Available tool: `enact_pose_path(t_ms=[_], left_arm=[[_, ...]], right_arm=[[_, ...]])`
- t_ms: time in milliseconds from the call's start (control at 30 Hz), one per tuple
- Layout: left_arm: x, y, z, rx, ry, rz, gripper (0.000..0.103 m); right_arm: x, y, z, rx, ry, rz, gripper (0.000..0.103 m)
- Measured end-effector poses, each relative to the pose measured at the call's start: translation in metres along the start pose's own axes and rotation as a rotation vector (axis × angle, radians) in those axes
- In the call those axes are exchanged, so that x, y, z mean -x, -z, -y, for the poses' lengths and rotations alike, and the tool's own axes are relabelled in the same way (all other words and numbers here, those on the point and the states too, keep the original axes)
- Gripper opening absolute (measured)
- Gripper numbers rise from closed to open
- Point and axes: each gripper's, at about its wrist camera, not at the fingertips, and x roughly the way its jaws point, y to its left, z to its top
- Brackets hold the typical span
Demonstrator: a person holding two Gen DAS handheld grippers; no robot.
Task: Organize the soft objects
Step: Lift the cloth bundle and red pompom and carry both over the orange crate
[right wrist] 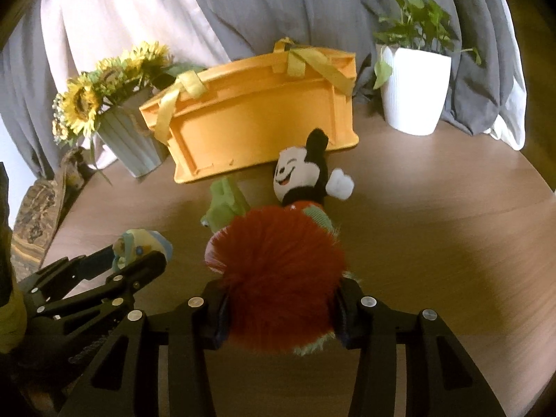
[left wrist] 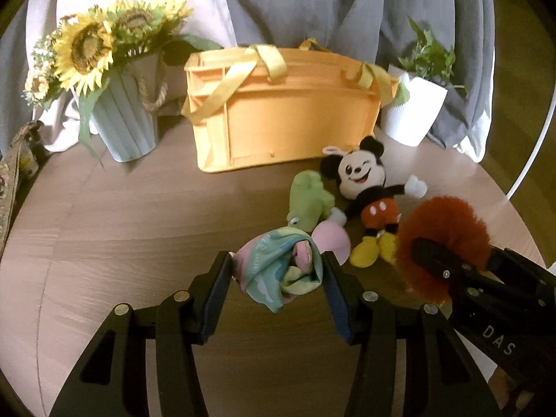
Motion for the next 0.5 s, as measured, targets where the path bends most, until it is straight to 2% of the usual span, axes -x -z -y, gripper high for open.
enact_pose_path(t_ms=[500], left_arm=[[0.047,-0.028,0.015,0.017,0.004,0.128,0.052]], right_arm=[[0.045,-0.033,0.004,0.027,-0.016,0.107,0.046]])
